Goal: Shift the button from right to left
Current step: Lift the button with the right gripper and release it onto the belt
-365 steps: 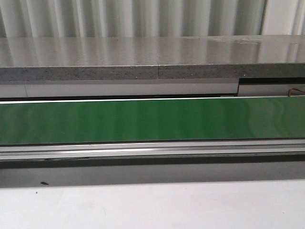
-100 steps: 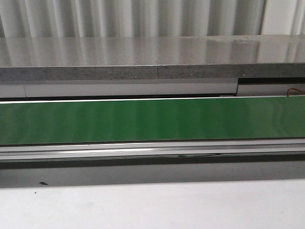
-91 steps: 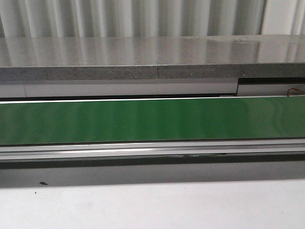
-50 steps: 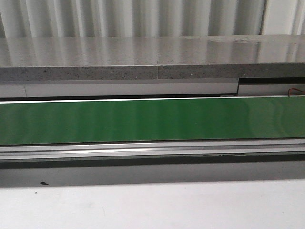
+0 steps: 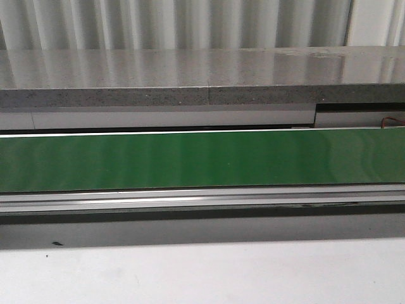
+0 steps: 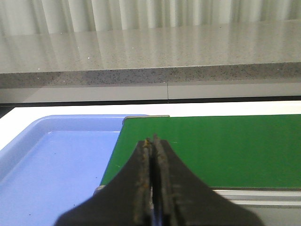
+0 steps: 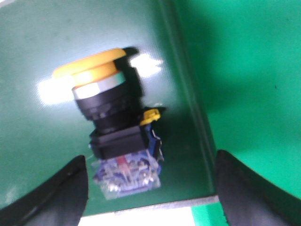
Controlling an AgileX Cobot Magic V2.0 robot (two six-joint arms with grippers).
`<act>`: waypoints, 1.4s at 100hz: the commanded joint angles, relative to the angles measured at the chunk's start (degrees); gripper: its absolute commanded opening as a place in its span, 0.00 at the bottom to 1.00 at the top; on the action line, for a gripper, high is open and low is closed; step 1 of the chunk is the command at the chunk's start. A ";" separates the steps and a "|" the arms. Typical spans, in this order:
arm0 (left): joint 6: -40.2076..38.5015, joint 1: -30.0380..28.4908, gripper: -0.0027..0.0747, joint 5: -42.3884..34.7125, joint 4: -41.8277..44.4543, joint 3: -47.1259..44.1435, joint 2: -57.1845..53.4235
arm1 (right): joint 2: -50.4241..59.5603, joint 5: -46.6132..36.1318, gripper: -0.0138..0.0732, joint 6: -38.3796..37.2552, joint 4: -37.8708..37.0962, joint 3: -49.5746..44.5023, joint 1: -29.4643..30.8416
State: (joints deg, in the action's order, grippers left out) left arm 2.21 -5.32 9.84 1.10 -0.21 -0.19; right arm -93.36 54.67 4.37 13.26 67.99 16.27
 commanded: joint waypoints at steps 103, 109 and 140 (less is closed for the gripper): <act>-0.45 -0.15 0.01 -4.42 -0.42 -2.14 -1.85 | 34.79 -19.43 0.08 8.27 -3.87 -14.52 -21.28; -0.45 -0.15 0.01 -4.42 -0.42 -2.14 -1.85 | 37.50 -20.88 0.08 8.27 -3.92 -16.71 -21.28; -0.45 -0.15 0.01 -4.42 -0.42 -2.14 -1.85 | 52.08 -23.51 0.08 8.27 -3.92 -26.26 -21.28</act>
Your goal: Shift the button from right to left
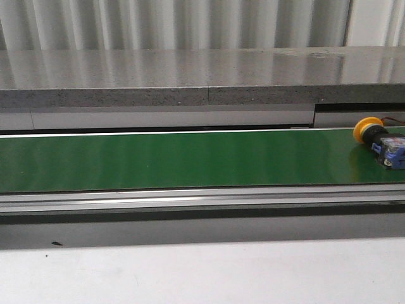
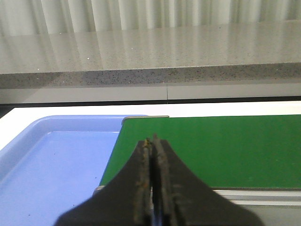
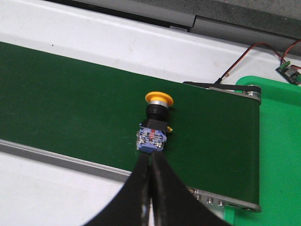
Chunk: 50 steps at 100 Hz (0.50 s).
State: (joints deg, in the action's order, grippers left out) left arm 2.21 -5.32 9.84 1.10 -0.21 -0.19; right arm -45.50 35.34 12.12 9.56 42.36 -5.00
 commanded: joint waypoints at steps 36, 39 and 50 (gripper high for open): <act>-0.45 -0.15 0.01 -4.42 -0.42 -2.14 -1.85 | 20.96 -4.82 0.08 0.53 -0.23 -8.81 -0.01; -0.45 -0.15 0.01 -4.42 -0.42 -2.14 -1.85 | 22.18 -4.82 0.08 0.53 -0.23 -9.33 -0.01; -0.45 -0.15 0.01 -4.42 -0.42 -2.14 -1.85 | 26.69 -4.83 0.08 0.53 -0.23 -11.62 -0.01</act>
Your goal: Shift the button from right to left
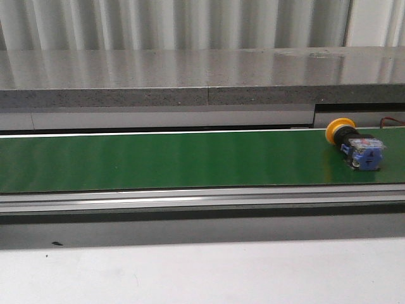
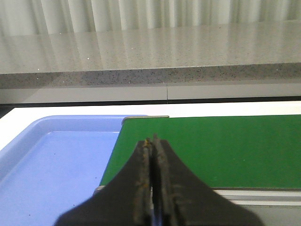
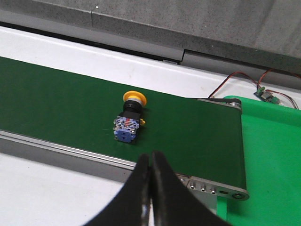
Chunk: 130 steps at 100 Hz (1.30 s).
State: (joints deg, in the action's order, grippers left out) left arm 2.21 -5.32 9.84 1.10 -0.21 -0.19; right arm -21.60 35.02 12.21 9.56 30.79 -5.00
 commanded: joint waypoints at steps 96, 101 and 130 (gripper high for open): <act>-0.45 -0.15 0.01 -4.27 -0.04 8.98 1.10 | 12.18 -5.28 0.08 0.43 -0.23 -7.42 0.04; -0.45 -0.15 0.01 -2.77 -0.18 10.86 2.67 | 12.18 -5.28 0.08 0.43 -0.23 -7.42 0.04; -0.45 -0.15 0.01 8.55 -3.19 23.14 14.99 | 12.18 -5.28 0.08 0.43 -0.23 -7.42 0.04</act>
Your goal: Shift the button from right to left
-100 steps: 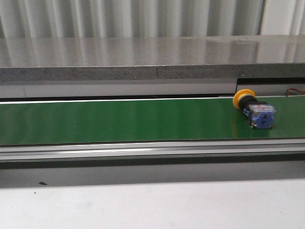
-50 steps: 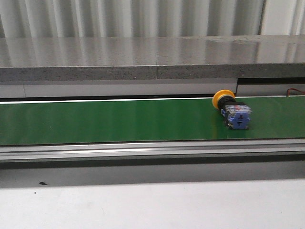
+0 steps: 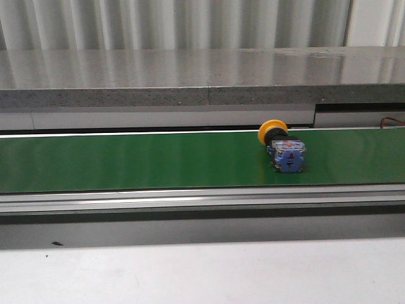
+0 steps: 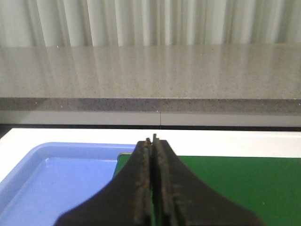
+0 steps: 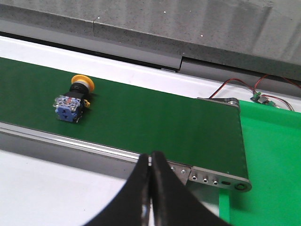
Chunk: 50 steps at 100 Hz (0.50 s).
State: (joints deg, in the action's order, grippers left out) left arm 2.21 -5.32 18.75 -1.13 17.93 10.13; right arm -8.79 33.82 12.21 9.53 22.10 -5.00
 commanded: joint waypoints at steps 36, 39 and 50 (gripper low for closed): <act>-0.45 -0.15 0.41 15.50 -1.07 19.08 22.08 | -0.63 -4.08 0.08 0.43 -0.19 1.27 0.04; -0.45 -0.15 0.49 16.44 -1.19 19.82 23.30 | -0.63 -4.08 0.08 0.43 -0.19 1.27 0.04; -0.45 -0.15 0.75 20.20 -1.88 22.14 26.52 | -0.63 -4.08 0.08 0.43 -0.19 1.27 0.04</act>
State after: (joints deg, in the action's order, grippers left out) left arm 2.21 -5.32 39.61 -1.75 36.61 34.21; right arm -8.79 33.82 12.21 9.53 22.10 -5.00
